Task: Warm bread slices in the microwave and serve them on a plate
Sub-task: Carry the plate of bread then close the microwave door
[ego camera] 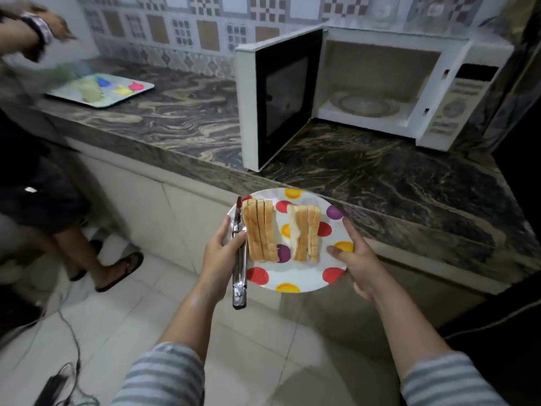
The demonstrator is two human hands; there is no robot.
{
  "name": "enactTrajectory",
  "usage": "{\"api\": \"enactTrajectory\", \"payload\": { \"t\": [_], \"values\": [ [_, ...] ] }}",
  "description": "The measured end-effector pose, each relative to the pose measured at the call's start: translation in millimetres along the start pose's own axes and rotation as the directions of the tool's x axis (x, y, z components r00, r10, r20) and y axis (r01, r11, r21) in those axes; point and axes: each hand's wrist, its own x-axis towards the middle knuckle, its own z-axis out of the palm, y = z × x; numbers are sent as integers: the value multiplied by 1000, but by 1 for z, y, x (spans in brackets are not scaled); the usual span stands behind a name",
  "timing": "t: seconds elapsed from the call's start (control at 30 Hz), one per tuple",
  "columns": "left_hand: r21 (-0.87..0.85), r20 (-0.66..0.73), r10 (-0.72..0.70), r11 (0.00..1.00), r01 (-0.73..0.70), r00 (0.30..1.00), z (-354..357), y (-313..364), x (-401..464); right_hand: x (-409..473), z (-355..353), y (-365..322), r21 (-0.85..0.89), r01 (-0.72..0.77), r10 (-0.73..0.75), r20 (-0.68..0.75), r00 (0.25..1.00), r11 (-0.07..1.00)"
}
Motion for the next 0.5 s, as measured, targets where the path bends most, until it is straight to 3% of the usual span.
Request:
{"api": "enactTrajectory", "payload": {
  "t": [0.17, 0.5],
  "values": [
    [-30, -117, 32, 999, -36, 993, -76, 3, -1, 4, 75, 10, 7, 63, -63, 163, 985, 998],
    [-14, -151, 19, 1000, -21, 988, -237, 27, 70, 49, 239, 13, 12, 77, -78, 239, 968, 997]
  ]
}}
